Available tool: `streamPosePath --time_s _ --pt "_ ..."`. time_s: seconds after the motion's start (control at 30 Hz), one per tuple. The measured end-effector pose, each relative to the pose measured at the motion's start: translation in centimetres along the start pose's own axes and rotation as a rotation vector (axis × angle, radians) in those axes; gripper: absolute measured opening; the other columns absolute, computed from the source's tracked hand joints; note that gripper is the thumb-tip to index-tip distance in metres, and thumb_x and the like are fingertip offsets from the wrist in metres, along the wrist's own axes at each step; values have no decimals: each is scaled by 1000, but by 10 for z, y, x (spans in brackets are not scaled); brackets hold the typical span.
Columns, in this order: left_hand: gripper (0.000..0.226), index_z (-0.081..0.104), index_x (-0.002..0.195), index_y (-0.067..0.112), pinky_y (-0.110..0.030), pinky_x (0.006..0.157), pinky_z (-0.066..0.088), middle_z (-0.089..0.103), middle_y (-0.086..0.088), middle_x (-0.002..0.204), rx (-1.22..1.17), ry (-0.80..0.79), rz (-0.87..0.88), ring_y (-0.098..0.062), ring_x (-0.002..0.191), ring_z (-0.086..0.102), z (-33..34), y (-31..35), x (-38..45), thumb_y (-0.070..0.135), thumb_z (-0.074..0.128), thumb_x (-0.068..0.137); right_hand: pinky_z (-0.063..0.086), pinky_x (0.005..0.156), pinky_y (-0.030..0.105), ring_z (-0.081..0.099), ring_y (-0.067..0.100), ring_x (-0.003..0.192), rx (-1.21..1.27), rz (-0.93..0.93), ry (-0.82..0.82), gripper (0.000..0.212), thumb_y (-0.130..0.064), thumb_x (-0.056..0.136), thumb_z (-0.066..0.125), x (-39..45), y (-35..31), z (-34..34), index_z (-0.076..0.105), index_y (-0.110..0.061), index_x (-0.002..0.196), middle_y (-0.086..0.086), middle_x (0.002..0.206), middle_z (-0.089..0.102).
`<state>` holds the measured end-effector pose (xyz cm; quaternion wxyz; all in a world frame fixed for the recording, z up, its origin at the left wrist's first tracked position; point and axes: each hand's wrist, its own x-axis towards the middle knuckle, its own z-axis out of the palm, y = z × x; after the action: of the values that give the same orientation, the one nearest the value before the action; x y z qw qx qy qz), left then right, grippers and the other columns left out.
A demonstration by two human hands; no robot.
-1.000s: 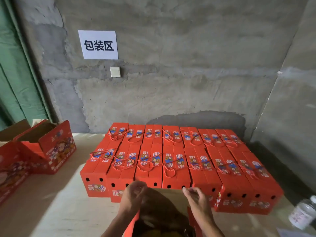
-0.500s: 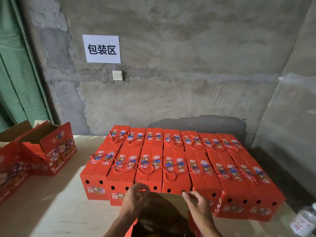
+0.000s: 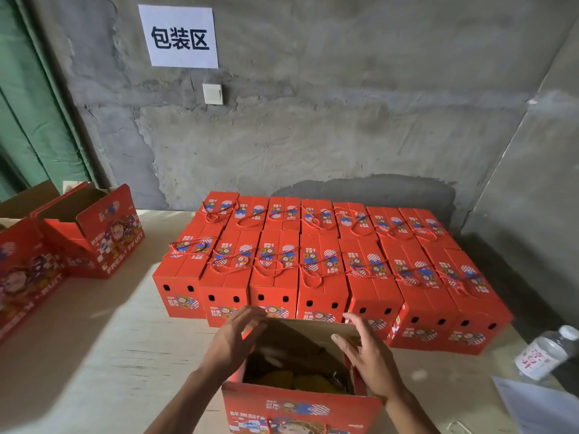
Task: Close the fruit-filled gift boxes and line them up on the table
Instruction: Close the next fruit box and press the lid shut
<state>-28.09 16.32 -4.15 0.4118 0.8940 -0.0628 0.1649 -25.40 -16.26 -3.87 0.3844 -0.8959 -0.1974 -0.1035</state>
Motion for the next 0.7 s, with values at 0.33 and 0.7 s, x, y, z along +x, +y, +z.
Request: streamPosePath --time_s 0.33,0.7 --pt "39 55 130 19 -30 90 55 58 4 134 423 41 356 -16 115 58 15 -22 -25 48 52 104 61 71 25 71 17 108 -175 -106 146 56 -46 83 79 -14 5 16 62 -16 126 1 131 67" --pt "45 69 121 14 -30 78 59 70 -2 117 429 68 472 -19 104 67 8 -12 -37 39 81 85 60 64 22 73 17 89 -265 -161 109 59 -40 68 95 -18 17 18 71 -7 111 2 104 74"
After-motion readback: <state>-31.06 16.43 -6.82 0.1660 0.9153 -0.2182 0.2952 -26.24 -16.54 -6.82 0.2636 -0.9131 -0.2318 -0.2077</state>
